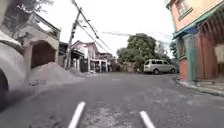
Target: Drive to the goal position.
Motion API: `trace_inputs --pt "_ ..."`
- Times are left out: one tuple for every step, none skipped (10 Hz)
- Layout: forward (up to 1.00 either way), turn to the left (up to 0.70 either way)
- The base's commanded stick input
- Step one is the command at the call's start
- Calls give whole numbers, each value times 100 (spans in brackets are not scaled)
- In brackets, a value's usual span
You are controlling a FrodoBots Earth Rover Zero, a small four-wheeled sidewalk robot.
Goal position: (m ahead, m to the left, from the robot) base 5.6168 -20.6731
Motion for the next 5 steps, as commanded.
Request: trace_inputs --pt "70 -35" --pt "70 -35" --pt "70 -35" --pt "70 -35" --pt "70 -35"
